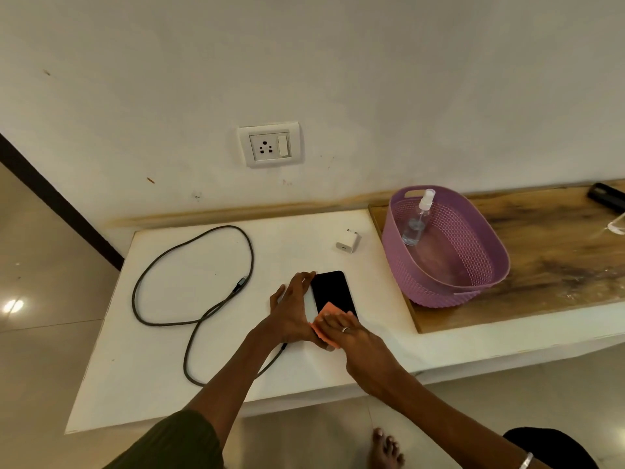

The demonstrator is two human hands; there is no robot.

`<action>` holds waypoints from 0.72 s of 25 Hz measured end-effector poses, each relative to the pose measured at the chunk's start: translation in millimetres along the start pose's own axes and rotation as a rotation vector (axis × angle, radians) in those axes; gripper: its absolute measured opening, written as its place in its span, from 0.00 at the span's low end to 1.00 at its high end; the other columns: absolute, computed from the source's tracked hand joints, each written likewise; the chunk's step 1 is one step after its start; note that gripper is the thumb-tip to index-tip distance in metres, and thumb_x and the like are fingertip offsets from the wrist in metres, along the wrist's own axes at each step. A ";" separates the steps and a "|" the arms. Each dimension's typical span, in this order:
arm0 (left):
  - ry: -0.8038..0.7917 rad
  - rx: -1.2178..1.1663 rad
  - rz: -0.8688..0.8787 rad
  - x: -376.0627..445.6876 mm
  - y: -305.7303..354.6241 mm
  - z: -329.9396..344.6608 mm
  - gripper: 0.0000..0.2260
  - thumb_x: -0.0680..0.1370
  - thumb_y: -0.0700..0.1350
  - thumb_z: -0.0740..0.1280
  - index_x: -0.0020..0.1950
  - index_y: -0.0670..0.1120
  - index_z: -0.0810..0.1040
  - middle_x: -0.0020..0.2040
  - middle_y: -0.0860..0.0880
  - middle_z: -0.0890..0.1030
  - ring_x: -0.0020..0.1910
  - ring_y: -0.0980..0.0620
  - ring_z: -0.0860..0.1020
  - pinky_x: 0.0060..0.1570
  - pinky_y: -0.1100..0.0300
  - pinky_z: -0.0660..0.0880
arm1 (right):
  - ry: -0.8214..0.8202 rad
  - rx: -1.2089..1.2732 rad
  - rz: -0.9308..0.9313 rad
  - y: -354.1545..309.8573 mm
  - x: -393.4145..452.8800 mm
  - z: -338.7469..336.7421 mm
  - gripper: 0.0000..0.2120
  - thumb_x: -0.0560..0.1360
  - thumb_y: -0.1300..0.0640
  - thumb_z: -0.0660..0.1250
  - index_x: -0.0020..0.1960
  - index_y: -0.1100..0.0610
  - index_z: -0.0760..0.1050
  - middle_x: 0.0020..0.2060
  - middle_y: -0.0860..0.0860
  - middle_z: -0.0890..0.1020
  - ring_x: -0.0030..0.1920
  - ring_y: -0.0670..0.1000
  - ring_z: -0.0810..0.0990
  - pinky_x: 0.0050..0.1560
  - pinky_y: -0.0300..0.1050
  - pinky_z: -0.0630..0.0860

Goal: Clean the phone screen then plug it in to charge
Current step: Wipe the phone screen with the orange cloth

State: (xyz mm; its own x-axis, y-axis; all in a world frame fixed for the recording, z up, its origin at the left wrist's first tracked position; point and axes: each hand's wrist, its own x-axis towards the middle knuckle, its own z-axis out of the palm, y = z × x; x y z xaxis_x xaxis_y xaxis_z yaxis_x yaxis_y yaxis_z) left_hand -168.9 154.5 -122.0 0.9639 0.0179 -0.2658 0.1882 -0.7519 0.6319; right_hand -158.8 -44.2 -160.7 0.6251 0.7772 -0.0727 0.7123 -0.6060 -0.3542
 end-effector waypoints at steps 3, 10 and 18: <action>-0.005 0.014 0.010 0.2 -0.8 0.1 0.66 0.50 0.67 0.79 0.77 0.56 0.43 0.77 0.58 0.51 0.78 0.55 0.51 0.75 0.56 0.40 | 0.053 -0.017 -0.102 3.3 -4.0 -9.2 0.37 0.72 0.71 0.66 0.76 0.53 0.58 0.75 0.51 0.59 0.74 0.50 0.49 0.71 0.45 0.50; 0.007 0.033 0.003 0.1 -1.0 0.3 0.66 0.48 0.72 0.76 0.77 0.58 0.43 0.76 0.60 0.51 0.77 0.54 0.53 0.73 0.56 0.41 | -0.038 -0.086 0.068 44.8 -0.3 -22.9 0.38 0.77 0.68 0.60 0.77 0.46 0.43 0.78 0.46 0.47 0.78 0.53 0.46 0.77 0.48 0.53; 0.007 0.019 0.014 0.0 1.0 -1.3 0.65 0.51 0.66 0.80 0.77 0.56 0.44 0.77 0.58 0.52 0.77 0.55 0.52 0.73 0.57 0.40 | -0.003 0.043 0.093 6.6 -8.4 0.8 0.38 0.75 0.67 0.63 0.77 0.49 0.47 0.78 0.47 0.50 0.78 0.53 0.47 0.74 0.48 0.57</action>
State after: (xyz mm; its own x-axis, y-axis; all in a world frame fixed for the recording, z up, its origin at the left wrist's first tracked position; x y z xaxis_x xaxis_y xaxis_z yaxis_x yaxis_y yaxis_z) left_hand -168.5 154.6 -120.4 0.9677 0.0124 -0.2518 0.1715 -0.7643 0.6216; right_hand -159.6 -54.6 -163.2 0.6871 0.7181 -0.1101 0.6363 -0.6680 -0.3858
